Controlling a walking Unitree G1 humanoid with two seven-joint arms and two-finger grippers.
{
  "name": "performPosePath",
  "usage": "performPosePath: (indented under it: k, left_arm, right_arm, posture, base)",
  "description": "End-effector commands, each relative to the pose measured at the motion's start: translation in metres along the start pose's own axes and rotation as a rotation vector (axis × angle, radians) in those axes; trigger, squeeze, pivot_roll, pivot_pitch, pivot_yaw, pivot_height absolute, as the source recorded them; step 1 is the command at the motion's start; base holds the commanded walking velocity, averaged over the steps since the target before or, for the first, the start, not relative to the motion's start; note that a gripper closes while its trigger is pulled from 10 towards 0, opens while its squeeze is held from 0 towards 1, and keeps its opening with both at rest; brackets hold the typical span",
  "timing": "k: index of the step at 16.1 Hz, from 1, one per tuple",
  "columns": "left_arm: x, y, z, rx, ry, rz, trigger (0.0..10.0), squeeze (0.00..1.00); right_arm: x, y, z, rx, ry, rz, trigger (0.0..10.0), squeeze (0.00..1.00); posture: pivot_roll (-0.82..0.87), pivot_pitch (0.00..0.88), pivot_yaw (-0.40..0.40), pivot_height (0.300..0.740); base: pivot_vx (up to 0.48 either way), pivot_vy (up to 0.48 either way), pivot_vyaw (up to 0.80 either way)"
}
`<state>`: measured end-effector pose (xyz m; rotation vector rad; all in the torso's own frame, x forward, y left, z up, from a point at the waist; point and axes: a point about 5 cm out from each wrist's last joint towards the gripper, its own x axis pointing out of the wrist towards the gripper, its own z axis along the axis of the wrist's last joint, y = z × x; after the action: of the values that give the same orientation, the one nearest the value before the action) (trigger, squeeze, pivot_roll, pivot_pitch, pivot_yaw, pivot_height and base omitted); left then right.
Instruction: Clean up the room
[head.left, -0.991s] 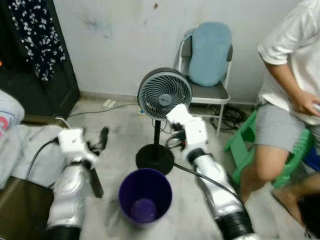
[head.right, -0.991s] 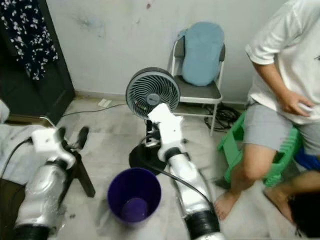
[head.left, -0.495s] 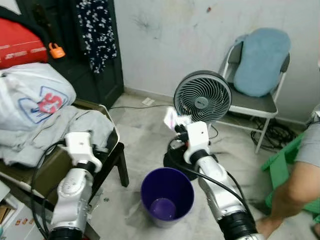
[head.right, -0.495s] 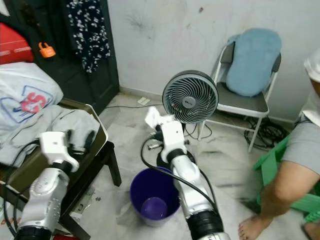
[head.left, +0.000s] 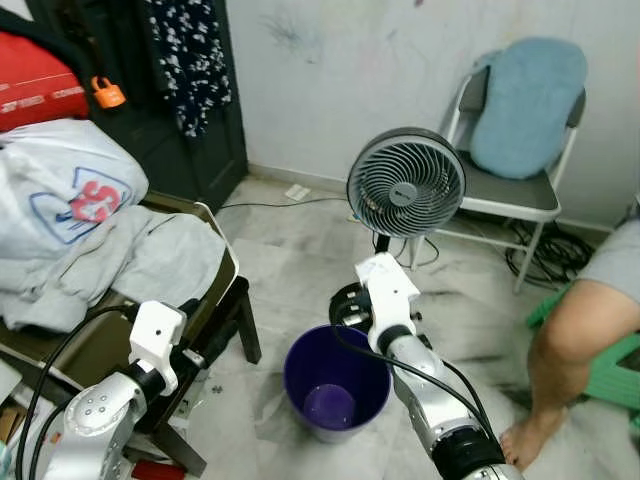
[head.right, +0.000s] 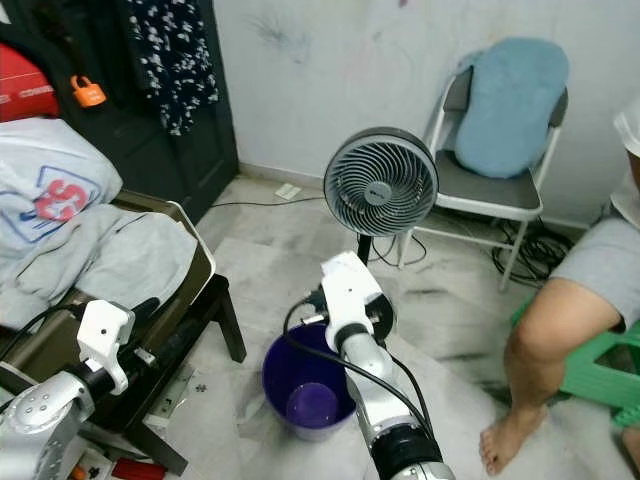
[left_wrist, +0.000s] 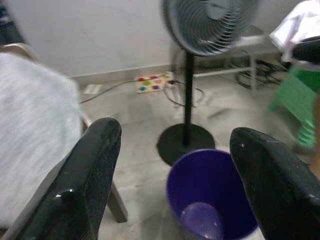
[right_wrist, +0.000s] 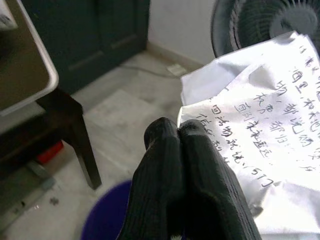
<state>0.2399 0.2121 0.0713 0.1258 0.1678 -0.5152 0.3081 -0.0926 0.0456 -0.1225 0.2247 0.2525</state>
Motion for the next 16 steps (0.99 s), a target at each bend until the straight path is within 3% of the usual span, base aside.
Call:
performPosePath:
  k: [1,5,8,10,12,16]
  left_arm:
    - [-0.002,-0.003,0.000,0.010,0.014,-0.035,10.0,0.00]
    - [-0.013,-0.010,0.010,0.026,0.022,-0.089,10.0,0.00]
    - [-0.011,-0.014,0.016,0.047,0.018,-0.110,10.0,0.00]
    - [-0.003,-0.009,0.020,0.067,0.018,-0.034,10.0,0.00]
    - [-0.002,-0.008,0.022,0.057,0.011,-0.020,10.0,0.00]
    - [-0.012,-0.006,0.026,0.053,0.015,0.031,10.0,0.00]
  right_arm:
    - [0.003,-0.005,0.003,0.003,-0.011,-0.026,10.0,0.00]
    - [0.008,-0.010,-0.010,0.068,0.086,-0.133,10.0,0.00]
    - [0.014,-0.001,0.002,0.099,0.033,-0.129,10.0,0.00]
    - [0.015,0.003,-0.002,0.045,0.068,-0.132,10.0,0.00]
    - [0.013,0.008,-0.021,0.060,0.211,-0.122,10.0,0.00]
    - [0.017,0.006,-0.018,0.069,0.232,-0.124,10.0,0.00]
  posture:
    - [-0.02,0.088,0.013,0.740]
    - [0.02,0.119,0.064,0.740]
    - [0.02,0.109,0.087,0.740]
    - [0.02,0.104,0.093,0.740]
    - [0.02,0.105,0.101,0.740]
    - [0.07,0.119,0.104,0.740]
  base:
    - [0.000,0.000,0.00]
    - [0.000,0.000,0.00]
    - [0.000,0.000,0.00]
    - [0.000,0.000,0.00]
    - [0.000,0.000,0.00]
    - [0.000,0.000,0.00]
